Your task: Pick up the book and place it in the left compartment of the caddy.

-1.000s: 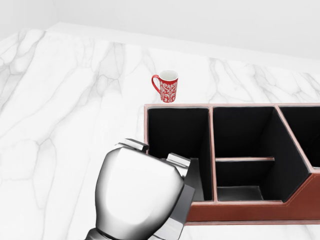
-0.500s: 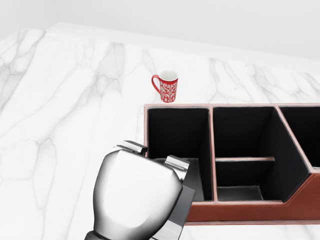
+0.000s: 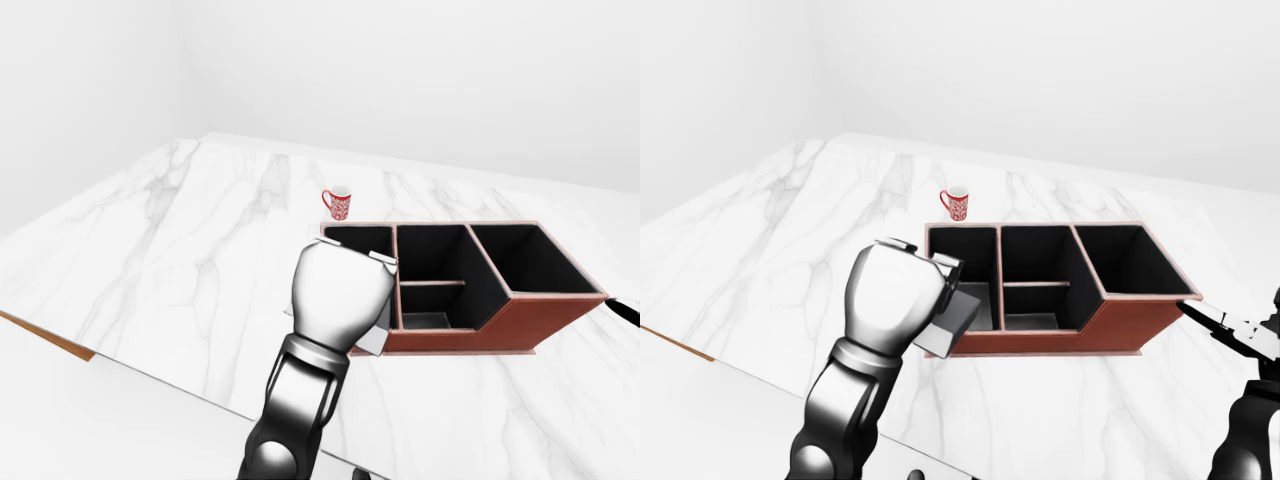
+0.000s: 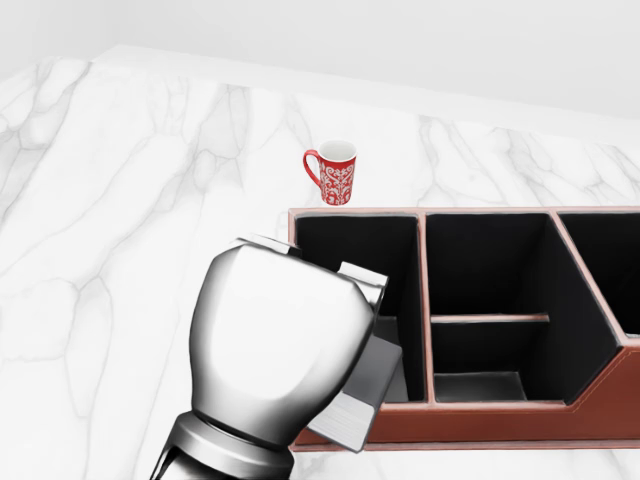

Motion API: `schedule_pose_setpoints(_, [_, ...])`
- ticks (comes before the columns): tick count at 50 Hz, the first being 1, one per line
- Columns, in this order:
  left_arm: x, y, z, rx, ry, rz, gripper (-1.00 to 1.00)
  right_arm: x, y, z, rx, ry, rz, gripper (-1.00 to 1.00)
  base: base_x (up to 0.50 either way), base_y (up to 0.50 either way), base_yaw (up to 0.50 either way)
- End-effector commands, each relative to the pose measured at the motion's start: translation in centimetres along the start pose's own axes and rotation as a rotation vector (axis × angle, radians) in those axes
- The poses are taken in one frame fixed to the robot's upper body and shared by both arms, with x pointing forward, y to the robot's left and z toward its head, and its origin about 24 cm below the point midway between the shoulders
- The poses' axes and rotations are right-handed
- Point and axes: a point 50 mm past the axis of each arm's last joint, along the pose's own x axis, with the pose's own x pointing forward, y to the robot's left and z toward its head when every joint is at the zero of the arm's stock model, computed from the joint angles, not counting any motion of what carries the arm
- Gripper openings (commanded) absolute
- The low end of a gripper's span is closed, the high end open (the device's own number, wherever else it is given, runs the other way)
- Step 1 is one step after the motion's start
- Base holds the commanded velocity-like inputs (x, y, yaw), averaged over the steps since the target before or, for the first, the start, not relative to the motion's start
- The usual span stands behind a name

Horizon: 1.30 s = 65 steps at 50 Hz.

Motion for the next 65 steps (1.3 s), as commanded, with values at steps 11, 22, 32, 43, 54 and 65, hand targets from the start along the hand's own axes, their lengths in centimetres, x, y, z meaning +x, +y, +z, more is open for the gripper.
schedule_pose_setpoints(11, [3.3,1.3,0.5,-0.01,0.008,-0.02,-1.0,0.1,-0.1,-0.1,0.002,0.003,-0.006,1.0,0.0,0.0,0.0])
schedule_pose_setpoints(22, [5.3,-0.5,0.1,-0.031,0.052,-0.112,-1.0,0.1,-0.1,-0.2,0.001,0.009,-0.004,1.0,0.0,0.0,0.0])
schedule_pose_setpoints(32, [7.0,-0.6,0.2,-0.039,0.062,-0.141,-1.0,0.1,-0.1,-0.2,-0.002,0.01,-0.002,1.0,0.0,0.0,0.0])
schedule_pose_setpoints(43, [8.4,-1.6,0.3,-0.039,0.053,-0.174,-1.0,0.1,0.0,-0.4,-0.003,0.015,0.002,1.0,0.0,0.0,0.0])
schedule_pose_setpoints(54, [9.4,-2.8,0.4,-0.03,0.034,-0.208,-1.0,0.1,0.0,0.0,-0.004,0.001,0.003,1.0,0.0,0.0,0.0])
schedule_pose_setpoints(65, [9.7,-4.2,0.5,-0.021,0.02,-0.262,-1.0,0.1,0.0,-0.2,-0.006,0.009,0.002,1.0,0.0,0.0,0.0])
